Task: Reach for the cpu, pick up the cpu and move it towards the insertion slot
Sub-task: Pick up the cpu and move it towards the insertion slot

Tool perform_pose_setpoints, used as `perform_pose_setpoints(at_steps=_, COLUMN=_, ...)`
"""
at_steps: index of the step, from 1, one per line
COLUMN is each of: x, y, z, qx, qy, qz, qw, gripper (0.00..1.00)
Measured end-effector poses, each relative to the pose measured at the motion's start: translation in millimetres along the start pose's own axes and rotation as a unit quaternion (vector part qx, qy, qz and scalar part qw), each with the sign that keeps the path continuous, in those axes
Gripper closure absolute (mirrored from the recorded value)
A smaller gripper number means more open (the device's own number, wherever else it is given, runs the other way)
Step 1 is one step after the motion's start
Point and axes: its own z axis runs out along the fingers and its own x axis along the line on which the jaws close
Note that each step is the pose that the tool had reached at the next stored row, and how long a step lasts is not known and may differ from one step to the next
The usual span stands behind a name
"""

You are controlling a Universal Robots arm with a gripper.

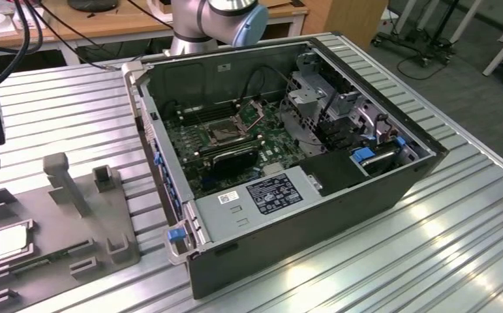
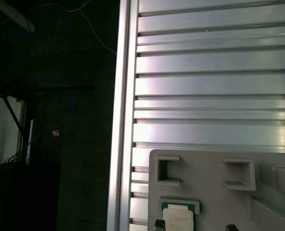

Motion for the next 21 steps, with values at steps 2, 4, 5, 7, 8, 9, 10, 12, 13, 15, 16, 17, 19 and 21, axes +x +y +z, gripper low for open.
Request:
perform_pose_setpoints(at_steps=2, x=0.1, y=-2.0, z=0.1, qx=0.0001, qy=0.0001, qz=0.000, qw=1.00000, gripper=0.42)
perform_pose_setpoints(at_steps=4, x=0.4, y=-6.5, z=2.3, qx=0.0000, qy=0.0000, qz=0.000, qw=1.00000, gripper=0.42)
perform_pose_setpoints(at_steps=5, x=0.6, y=-8.9, z=4.1, qx=0.0000, qy=0.0000, qz=0.000, qw=1.00000, gripper=0.42)
perform_pose_setpoints(at_steps=7, x=0.9, y=-12.9, z=7.6, qx=0.0000, qy=-0.0001, qz=0.000, qw=1.00000, gripper=0.42)
perform_pose_setpoints(at_steps=8, x=1.2, y=-14.9, z=9.4, qx=0.0000, qy=-0.0001, qz=0.000, qw=1.00000, gripper=0.42)
perform_pose_setpoints(at_steps=9, x=1.5, y=-16.7, z=11.1, qx=0.0000, qy=-0.0001, qz=0.000, qw=1.00000, gripper=0.42)
perform_pose_setpoints(at_steps=10, x=1.8, y=-18.5, z=12.9, qx=0.0000, qy=-0.0001, qz=0.000, qw=1.00000, gripper=0.41)
perform_pose_setpoints(at_steps=12, x=2.3, y=-21.4, z=16.3, qx=0.0000, qy=0.0000, qz=0.000, qw=1.00000, gripper=0.36)
perform_pose_setpoints(at_steps=13, x=2.6, y=-22.5, z=18.2, qx=0.0000, qy=-0.0001, qz=0.000, qw=1.00000, gripper=0.36)
perform_pose_setpoints(at_steps=15, x=3.2, y=-24.1, z=21.8, qx=-0.0001, qy=-0.0002, qz=0.000, qw=1.00000, gripper=0.29)
perform_pose_setpoints(at_steps=16, x=3.5, y=-24.6, z=23.6, qx=0.0000, qy=-0.0001, qz=0.000, qw=1.00000, gripper=0.29)
perform_pose_setpoints(at_steps=17, x=3.6, y=-25.1, z=25.4, qx=0.0000, qy=-0.0001, qz=0.000, qw=1.00000, gripper=0.29)
perform_pose_setpoints(at_steps=19, x=3.9, y=-25.6, z=28.9, qx=0.0000, qy=-0.0001, qz=0.000, qw=1.00000, gripper=0.29)
perform_pose_setpoints(at_steps=21, x=3.9, y=-25.8, z=32.5, qx=0.0000, qy=-0.0001, qz=0.000, qw=1.00000, gripper=0.29)
